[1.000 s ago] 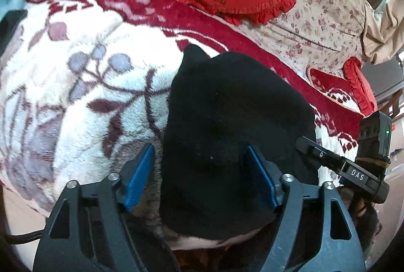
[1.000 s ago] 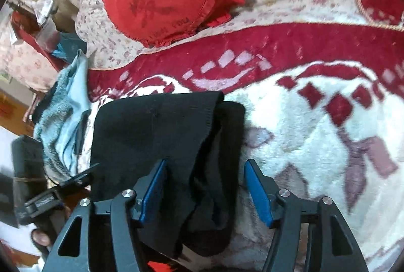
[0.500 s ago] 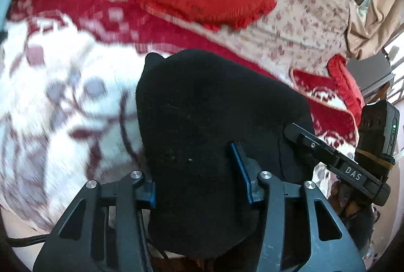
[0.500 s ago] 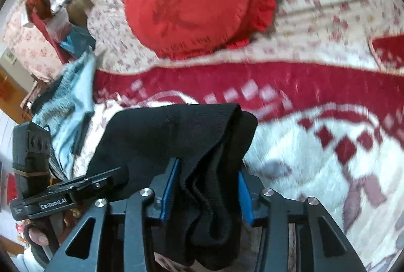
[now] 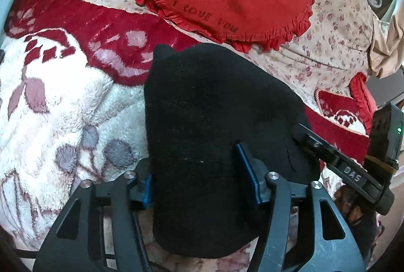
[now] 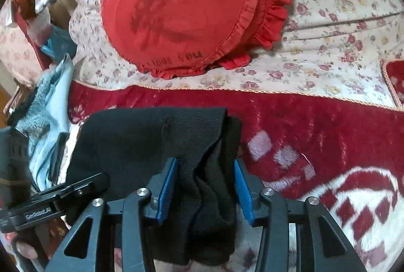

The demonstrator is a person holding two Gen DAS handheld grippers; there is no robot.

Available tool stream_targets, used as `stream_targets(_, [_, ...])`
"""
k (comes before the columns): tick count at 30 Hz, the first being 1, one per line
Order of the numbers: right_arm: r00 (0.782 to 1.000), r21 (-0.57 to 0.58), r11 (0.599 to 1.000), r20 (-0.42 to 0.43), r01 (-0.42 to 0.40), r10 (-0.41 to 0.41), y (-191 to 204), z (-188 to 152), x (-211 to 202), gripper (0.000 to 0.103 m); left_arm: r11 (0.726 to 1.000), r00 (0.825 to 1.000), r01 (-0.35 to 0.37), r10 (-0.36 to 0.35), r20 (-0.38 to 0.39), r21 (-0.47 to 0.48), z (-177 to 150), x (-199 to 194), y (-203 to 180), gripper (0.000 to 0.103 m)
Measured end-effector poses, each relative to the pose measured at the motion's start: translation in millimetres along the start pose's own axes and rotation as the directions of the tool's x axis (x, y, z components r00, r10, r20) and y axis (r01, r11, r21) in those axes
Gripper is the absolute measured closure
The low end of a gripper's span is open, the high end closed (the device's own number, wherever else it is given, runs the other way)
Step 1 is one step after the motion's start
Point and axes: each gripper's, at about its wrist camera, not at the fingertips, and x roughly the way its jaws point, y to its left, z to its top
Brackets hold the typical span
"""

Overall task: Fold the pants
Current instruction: 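Release the folded pants and pull both grippers back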

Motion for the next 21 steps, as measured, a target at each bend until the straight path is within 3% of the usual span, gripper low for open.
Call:
stream_targets(4, [0.998,-0.029,0.999,0.055,0.044,-0.042,5.5,-4.3,-29.8,0.061,0.999,0.999,-0.033,0.033,0.029,0.007,-3.4,-13.1,-4.0,0.046])
stream_targets(7, [0.996,-0.083,0.996,0.092,0.011,-0.004,23.2,-11.1,-50.3,0.061,0.996,0.994,-0.083,0.081,0.073,0.03,-10.5,-25.3,-9.9,0.046])
stream_targets(10, [0.997,-0.149,0.989,0.075,0.012,-0.001,43.1,-20.3,-47.5,0.063,0.99,0.988,-0.128,0.122,0.099,0.06,-17.0,-30.0,-15.8,0.046])
stream_targets(14, [0.997,-0.168,0.983,-0.01,0.07,-0.073,43.2,-38.3,-15.0,0.062,0.977,0.975,-0.19,0.176,0.134,0.099,-26.9,-33.4,-24.0,0.046])
stream_targets(21, [0.996,-0.151,0.986,0.07,0.074,-0.064,48.1,-37.7,-44.2,0.063,0.945,0.94,-0.298,0.266,0.214,0.133,-39.3,-49.2,-36.8,0.046])
